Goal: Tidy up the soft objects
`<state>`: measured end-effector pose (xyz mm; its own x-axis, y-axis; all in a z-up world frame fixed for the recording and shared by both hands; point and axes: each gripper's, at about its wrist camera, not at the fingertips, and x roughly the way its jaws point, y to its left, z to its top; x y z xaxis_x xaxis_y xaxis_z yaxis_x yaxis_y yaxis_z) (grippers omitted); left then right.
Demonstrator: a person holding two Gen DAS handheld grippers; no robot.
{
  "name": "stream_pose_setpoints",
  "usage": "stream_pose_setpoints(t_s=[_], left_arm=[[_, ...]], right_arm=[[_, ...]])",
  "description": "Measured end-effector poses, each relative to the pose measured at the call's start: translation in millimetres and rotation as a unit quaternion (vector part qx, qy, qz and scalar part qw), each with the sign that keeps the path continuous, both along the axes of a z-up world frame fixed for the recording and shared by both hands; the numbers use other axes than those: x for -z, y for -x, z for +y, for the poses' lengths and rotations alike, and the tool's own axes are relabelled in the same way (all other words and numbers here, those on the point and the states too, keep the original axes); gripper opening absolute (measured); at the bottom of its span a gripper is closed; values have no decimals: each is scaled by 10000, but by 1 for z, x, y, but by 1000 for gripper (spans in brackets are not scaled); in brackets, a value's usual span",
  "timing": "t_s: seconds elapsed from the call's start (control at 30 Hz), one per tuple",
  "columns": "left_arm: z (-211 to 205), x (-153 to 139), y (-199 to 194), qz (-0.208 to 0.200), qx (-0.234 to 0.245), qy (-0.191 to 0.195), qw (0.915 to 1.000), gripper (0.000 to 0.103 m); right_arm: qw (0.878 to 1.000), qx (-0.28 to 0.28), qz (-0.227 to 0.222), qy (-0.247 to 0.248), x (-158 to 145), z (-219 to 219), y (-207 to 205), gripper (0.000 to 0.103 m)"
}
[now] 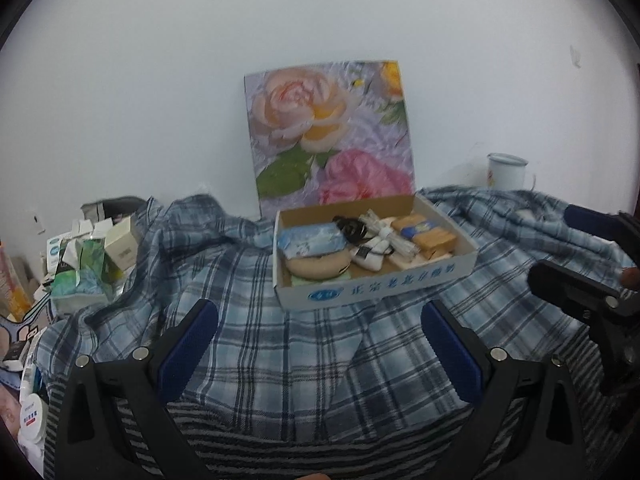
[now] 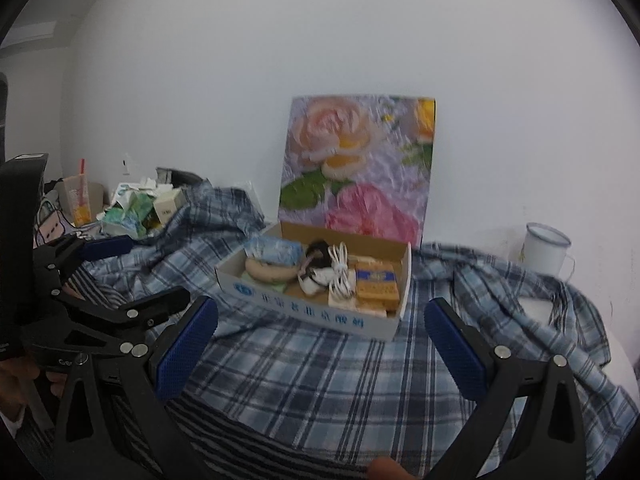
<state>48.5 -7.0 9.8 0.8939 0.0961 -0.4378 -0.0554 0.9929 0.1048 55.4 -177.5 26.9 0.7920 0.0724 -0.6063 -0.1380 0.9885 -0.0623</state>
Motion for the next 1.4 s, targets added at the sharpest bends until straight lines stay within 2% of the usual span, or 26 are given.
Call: stream_pose_setpoints(t_s=[0.27,0.63,1.4], left_arm=[[3,11,-5,174,-4,58,9998,103],[14,14,-10,353,37,377,9987,103],[6,19,-12,502,135,307,9982,103]], right_arm=[[9989,276,369,-36,17,-11,-9,103],[9978,186,623,93,26,-4,-13,103],[9973,153,698,153,28,1,-14,103]])
